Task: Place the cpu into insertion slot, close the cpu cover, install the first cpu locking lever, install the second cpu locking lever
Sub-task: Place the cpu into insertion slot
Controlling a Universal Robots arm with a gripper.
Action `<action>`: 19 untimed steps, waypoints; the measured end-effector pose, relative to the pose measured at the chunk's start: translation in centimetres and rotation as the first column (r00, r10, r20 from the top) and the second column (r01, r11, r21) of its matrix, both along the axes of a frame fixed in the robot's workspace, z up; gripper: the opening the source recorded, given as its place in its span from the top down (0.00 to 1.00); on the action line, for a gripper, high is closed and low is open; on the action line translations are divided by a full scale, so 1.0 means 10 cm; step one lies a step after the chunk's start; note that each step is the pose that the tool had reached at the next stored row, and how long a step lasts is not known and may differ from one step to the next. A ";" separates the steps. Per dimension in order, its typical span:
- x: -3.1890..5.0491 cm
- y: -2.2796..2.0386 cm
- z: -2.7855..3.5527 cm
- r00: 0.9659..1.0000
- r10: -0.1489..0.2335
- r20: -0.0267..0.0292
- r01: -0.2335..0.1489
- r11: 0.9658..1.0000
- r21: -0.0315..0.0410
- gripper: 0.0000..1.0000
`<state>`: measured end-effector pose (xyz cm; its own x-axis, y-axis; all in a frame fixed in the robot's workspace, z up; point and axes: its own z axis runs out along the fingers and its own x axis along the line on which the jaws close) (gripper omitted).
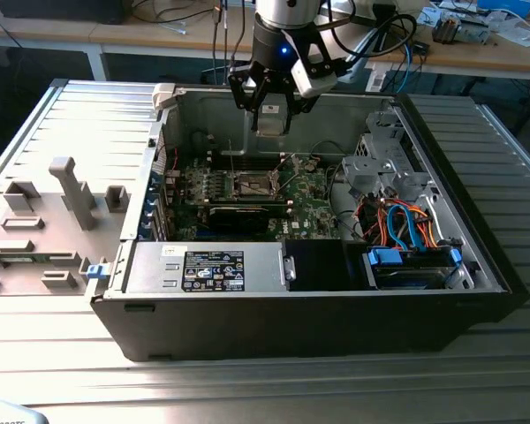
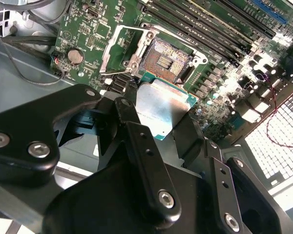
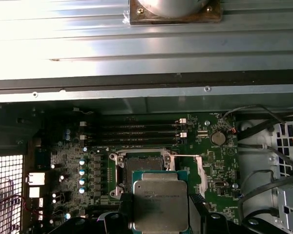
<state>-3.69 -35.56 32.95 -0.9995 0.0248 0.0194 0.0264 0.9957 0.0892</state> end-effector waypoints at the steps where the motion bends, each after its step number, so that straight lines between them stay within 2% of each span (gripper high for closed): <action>1: 0.000 0.000 -0.001 1.000 0.000 0.000 0.000 1.000 0.000 0.46; 8: 0.000 0.000 -0.002 1.000 -0.002 0.000 0.002 1.000 0.000 0.46; 19: 0.000 0.000 -0.002 1.000 -0.030 0.000 0.030 1.000 0.000 0.46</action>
<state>-3.69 -35.56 32.93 -0.9983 0.0544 0.0193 0.0559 0.9944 0.0893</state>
